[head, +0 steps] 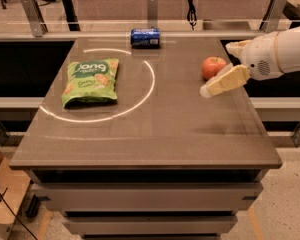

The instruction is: Move apple near green rice chip bag

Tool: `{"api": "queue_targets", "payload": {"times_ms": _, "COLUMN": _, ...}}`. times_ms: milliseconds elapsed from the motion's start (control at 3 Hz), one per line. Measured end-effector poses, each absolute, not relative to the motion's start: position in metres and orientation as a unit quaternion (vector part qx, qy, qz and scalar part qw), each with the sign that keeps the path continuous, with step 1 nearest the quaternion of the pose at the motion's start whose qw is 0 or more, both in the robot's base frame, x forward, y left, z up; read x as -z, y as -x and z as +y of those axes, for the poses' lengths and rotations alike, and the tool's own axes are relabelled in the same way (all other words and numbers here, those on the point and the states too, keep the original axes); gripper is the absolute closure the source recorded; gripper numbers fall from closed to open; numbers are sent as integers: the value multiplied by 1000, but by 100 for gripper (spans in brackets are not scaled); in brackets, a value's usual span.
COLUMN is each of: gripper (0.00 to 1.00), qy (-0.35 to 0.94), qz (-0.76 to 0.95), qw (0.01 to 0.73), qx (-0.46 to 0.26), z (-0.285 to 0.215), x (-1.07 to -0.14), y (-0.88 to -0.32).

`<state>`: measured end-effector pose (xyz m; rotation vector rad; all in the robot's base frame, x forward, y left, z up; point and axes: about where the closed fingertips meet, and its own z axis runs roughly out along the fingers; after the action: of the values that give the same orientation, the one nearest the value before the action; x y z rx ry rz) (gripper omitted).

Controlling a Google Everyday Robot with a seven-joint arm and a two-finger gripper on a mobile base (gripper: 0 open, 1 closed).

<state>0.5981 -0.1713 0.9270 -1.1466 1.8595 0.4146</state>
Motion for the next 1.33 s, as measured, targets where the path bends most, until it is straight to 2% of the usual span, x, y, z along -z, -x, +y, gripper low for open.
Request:
{"api": "queue_targets", "payload": {"times_ms": 667, "gripper": 0, "qy": 387, "qz": 762, "qw": 484, "qx": -189, "z": -191, "x": -904, "y": -651}}
{"api": "queue_targets", "payload": {"times_ms": 1333, "gripper": 0, "qy": 375, "qz": 773, "qw": 476, "qx": -188, "z": -213, "x": -883, "y": -685}}
